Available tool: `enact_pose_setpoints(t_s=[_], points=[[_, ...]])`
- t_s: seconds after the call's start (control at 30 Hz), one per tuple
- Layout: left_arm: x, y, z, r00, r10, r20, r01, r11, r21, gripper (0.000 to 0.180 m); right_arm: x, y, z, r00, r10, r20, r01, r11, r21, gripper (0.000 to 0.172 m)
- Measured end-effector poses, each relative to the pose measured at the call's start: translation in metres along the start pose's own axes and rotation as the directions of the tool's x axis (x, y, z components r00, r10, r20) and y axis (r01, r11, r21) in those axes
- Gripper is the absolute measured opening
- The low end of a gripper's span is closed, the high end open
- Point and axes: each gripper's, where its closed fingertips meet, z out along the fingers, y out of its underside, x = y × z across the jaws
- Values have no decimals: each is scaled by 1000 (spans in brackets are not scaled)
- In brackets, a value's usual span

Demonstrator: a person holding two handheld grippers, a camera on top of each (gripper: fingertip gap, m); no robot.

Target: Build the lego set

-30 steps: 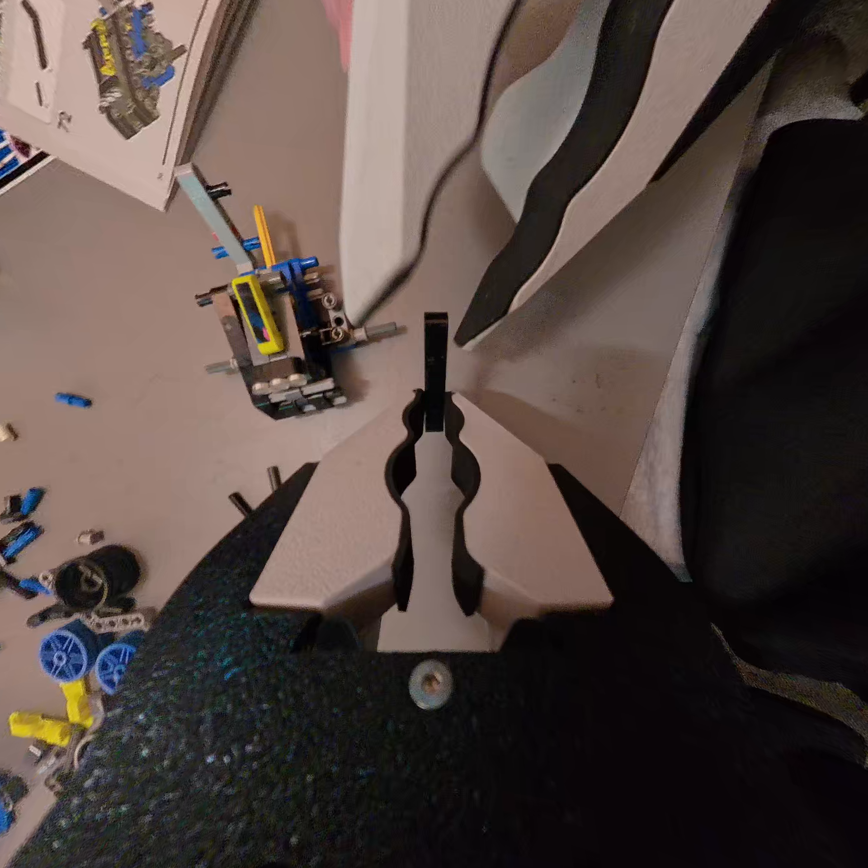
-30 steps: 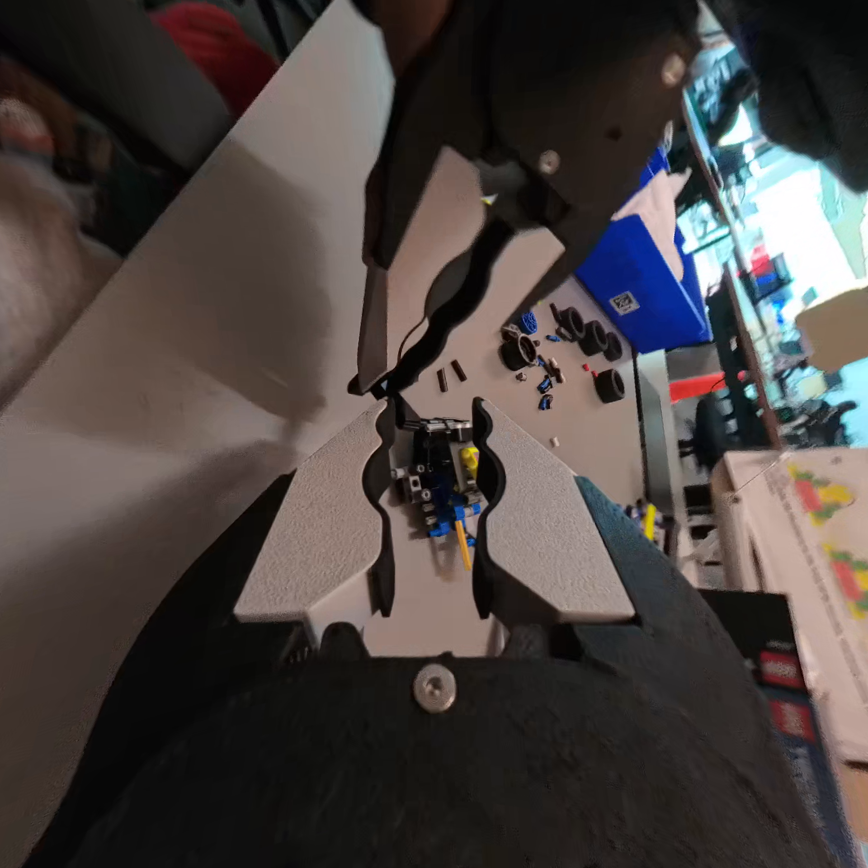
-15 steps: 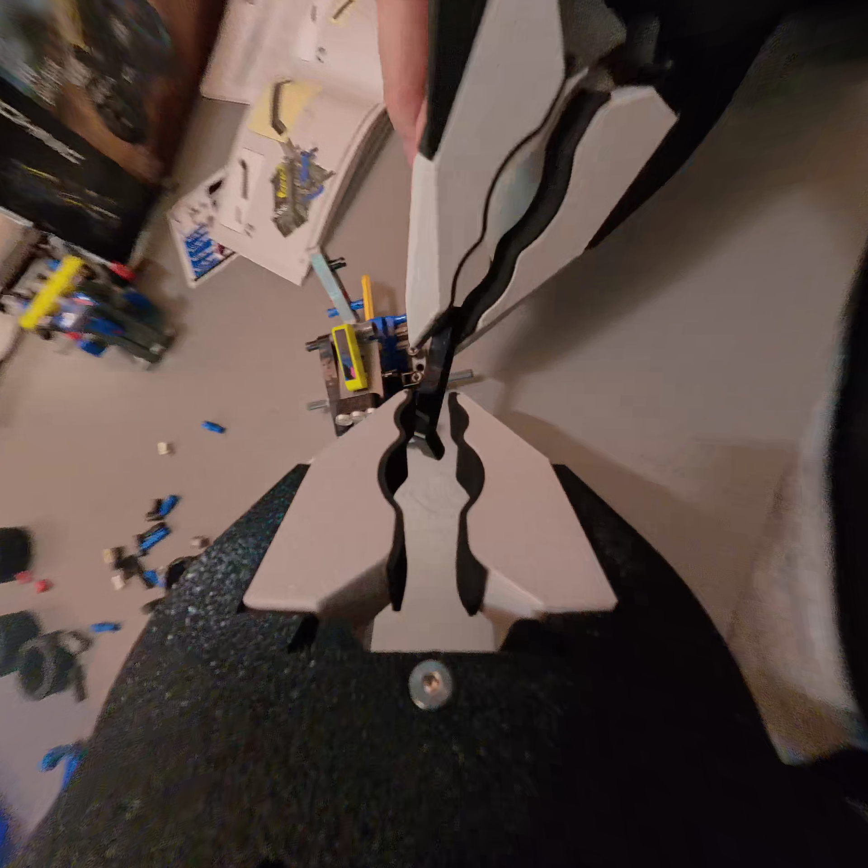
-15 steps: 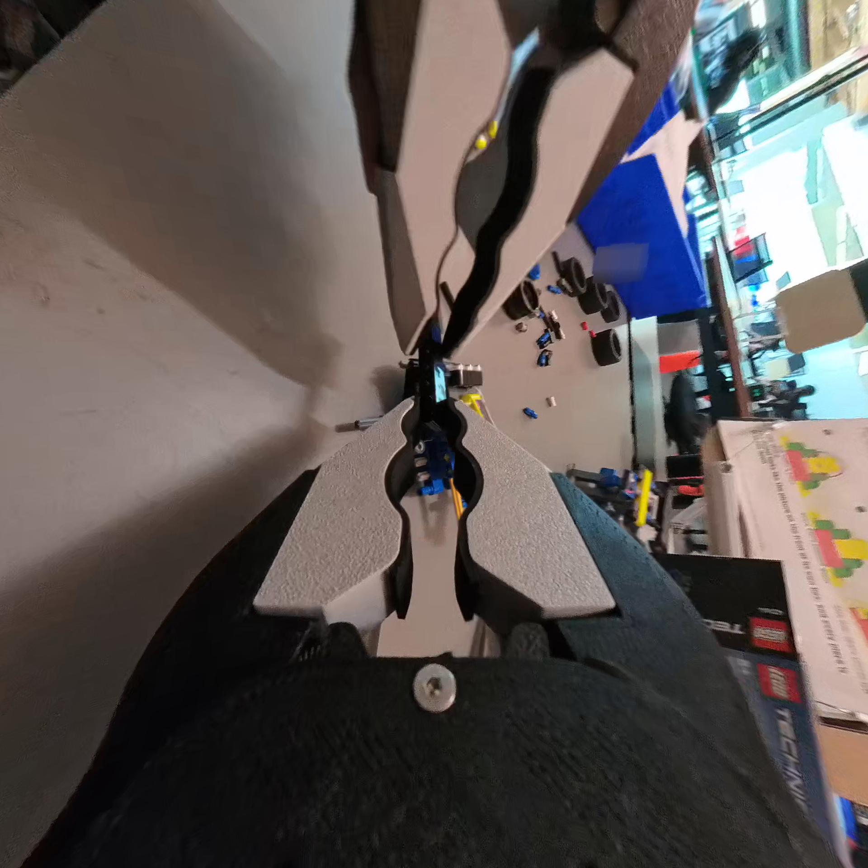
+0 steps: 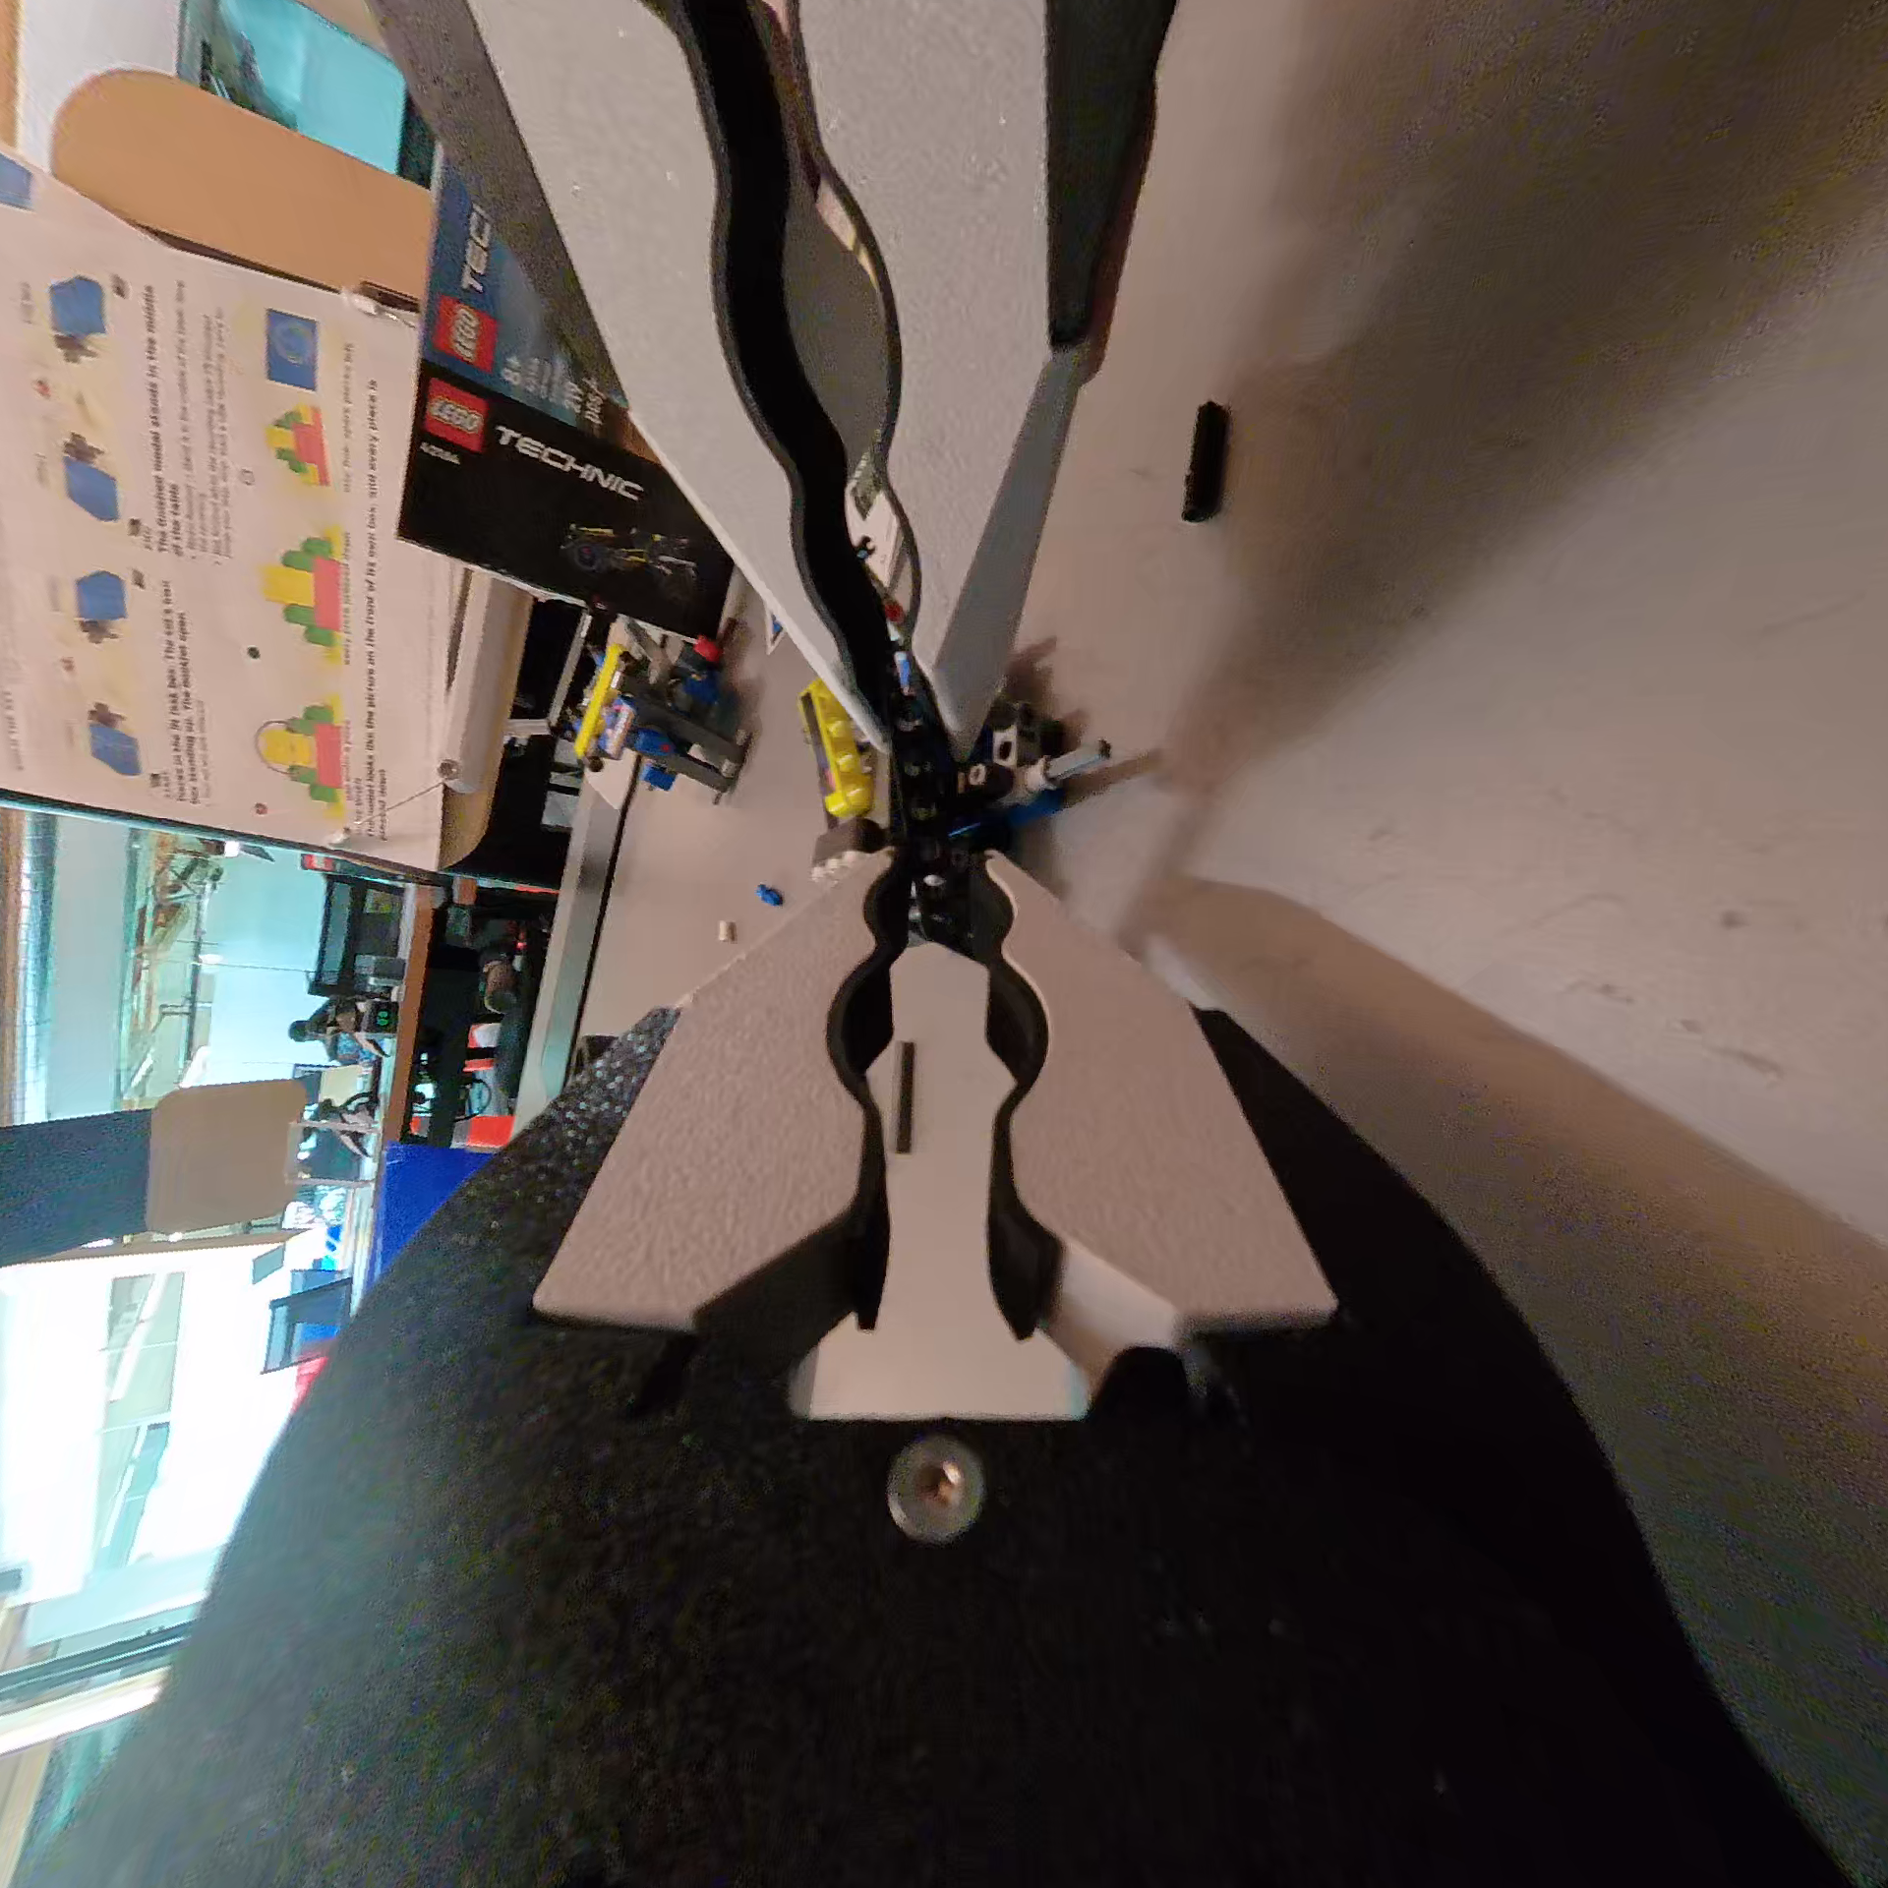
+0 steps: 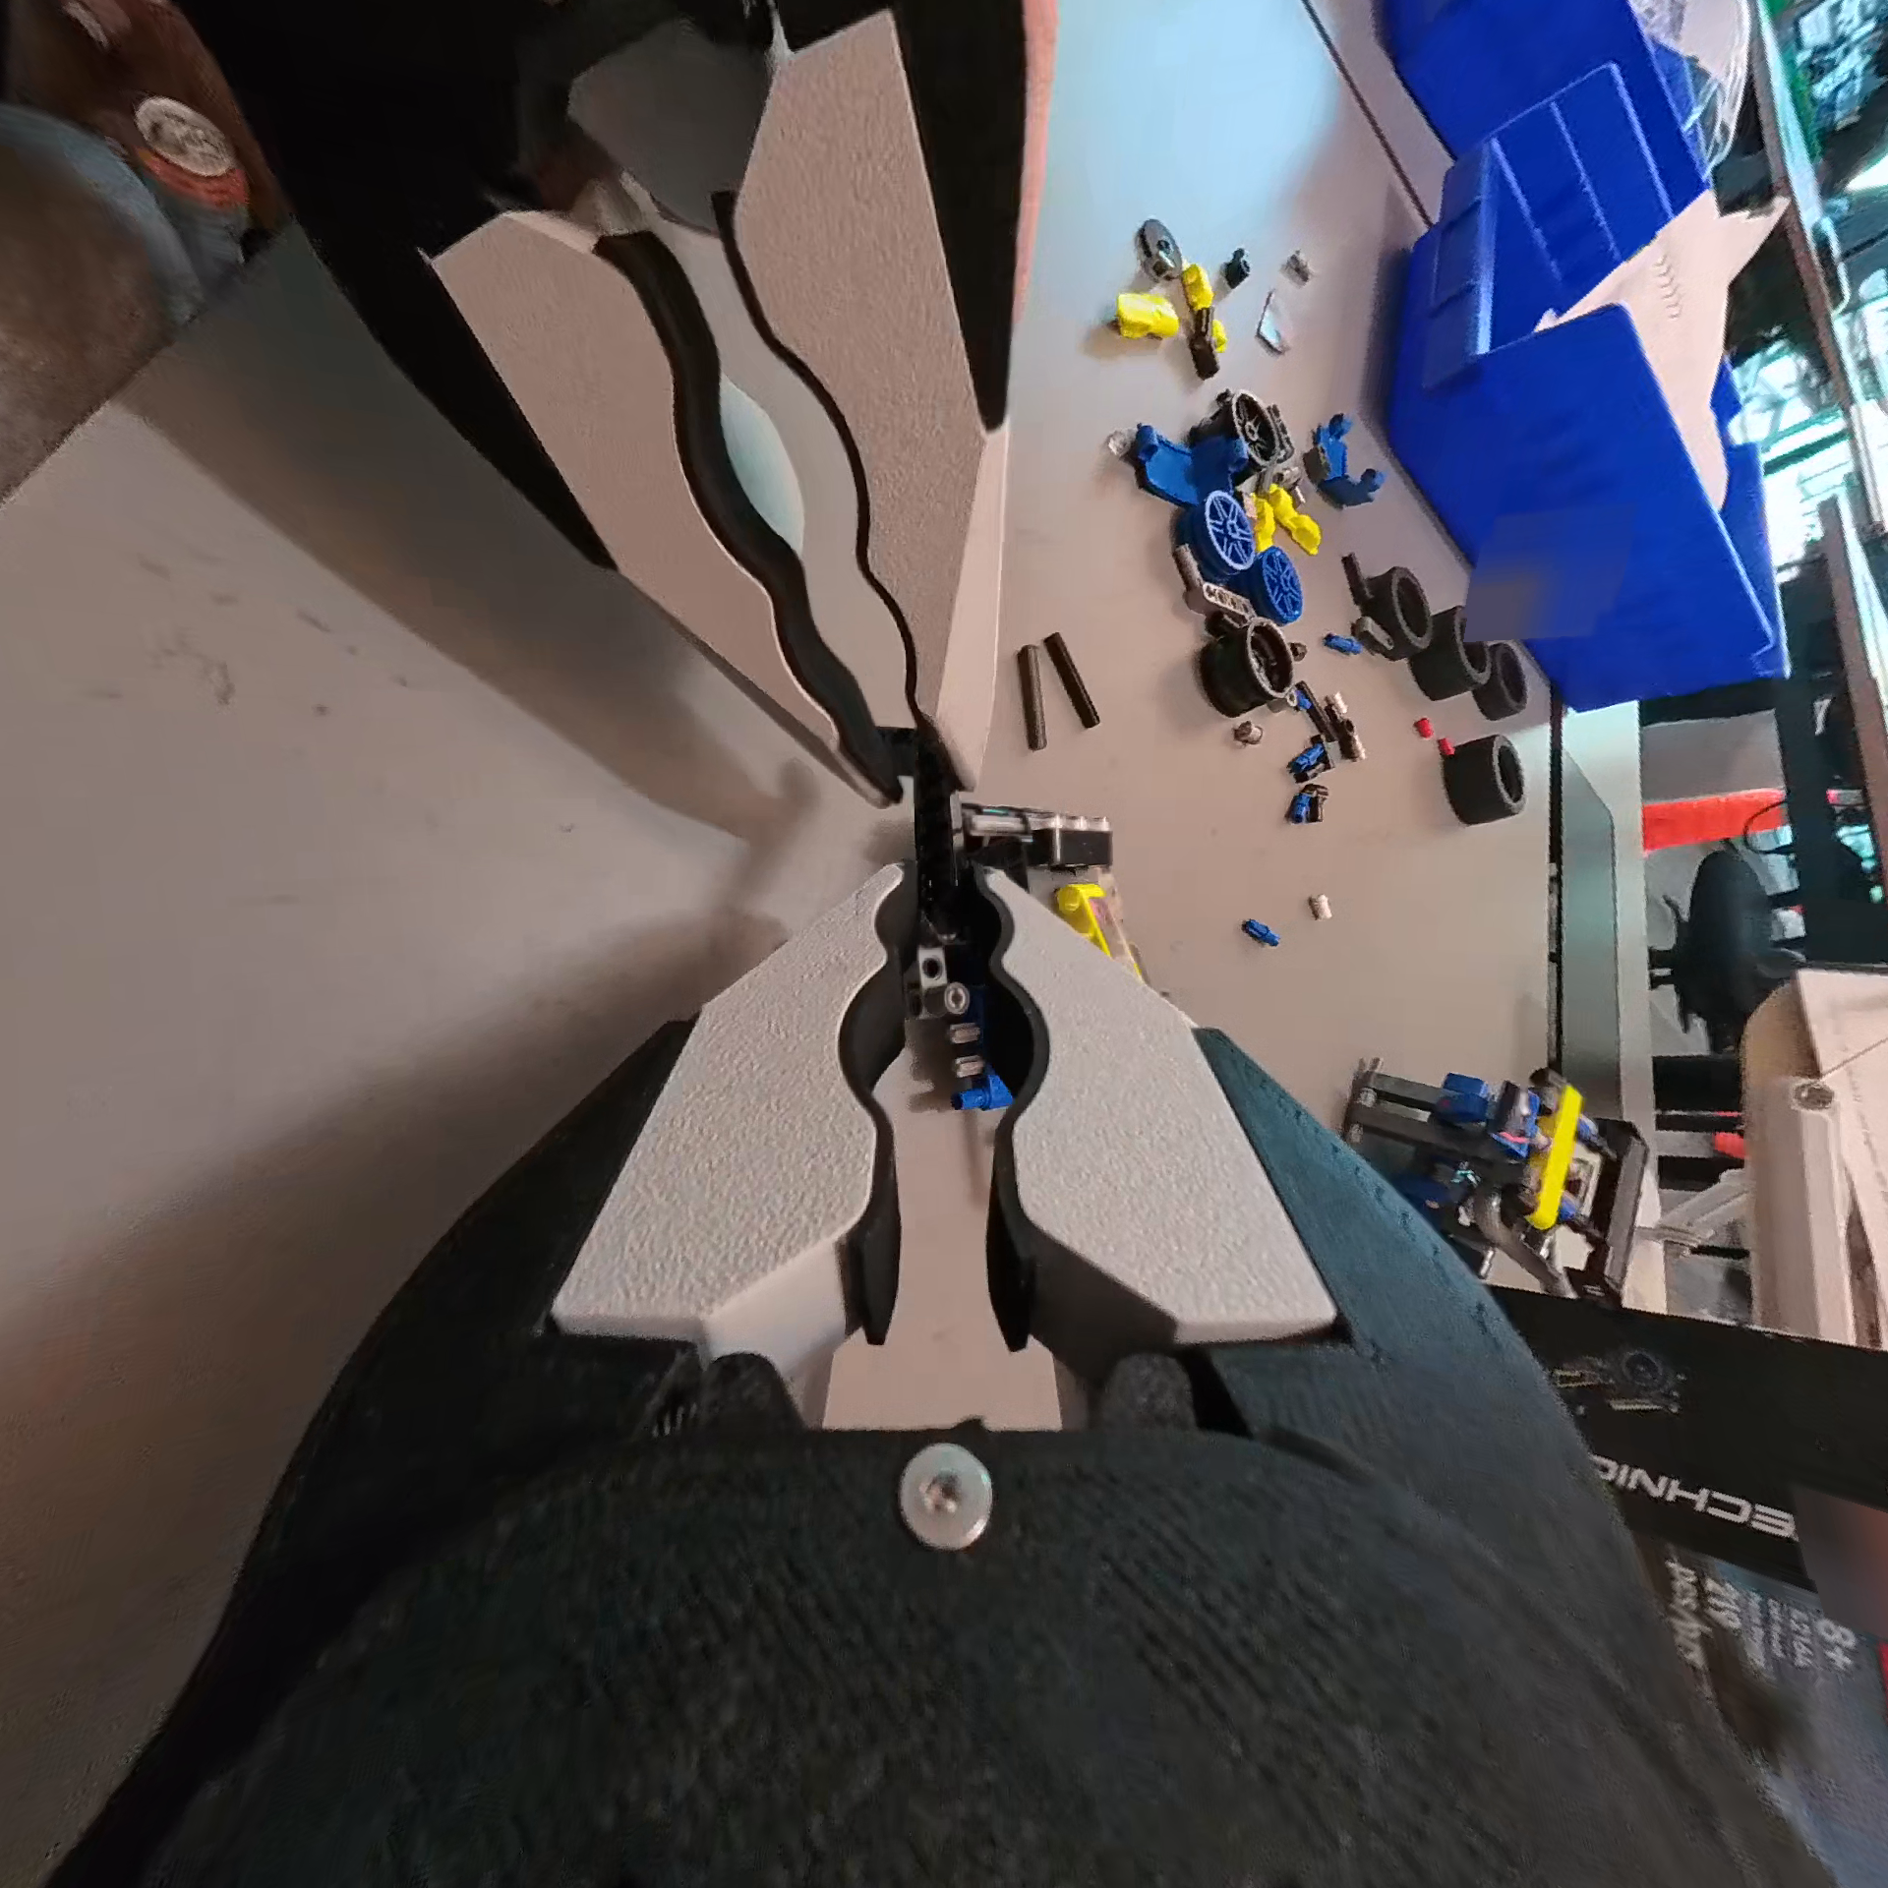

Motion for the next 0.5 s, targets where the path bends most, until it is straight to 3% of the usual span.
enact_pose_setpoints(t_s=[0.07, 0.13, 0.3, 0.4, 0.5], points=[[7, 1, 0, 998, -54, -38, 54, 998, 16, 13, -3, 2, 1, 998, -65, -5, 65, 998, 3, 6], [11, 4, 0, 976, -191, -109, 194, 981, 22, 19, -4, 5, 2, 994, -105, -13, 105, 994, -6, 6], [5, 9, -6, 791, -501, -350, 547, 837, 37, 15, -4, 0, 0, 973, -225, -52, 227, 973, 37, 6], [-3, 2, -10, 756, -498, -425, 576, 815, 70, 16, -4, 0, 1, 975, -221, -35, 222, 974, 40, 6], [-4, -6, -10, 827, -384, -410, 461, 881, 105, 17, -2, -4, 2, 975, -220, -35, 221, 974, 46, 6]])
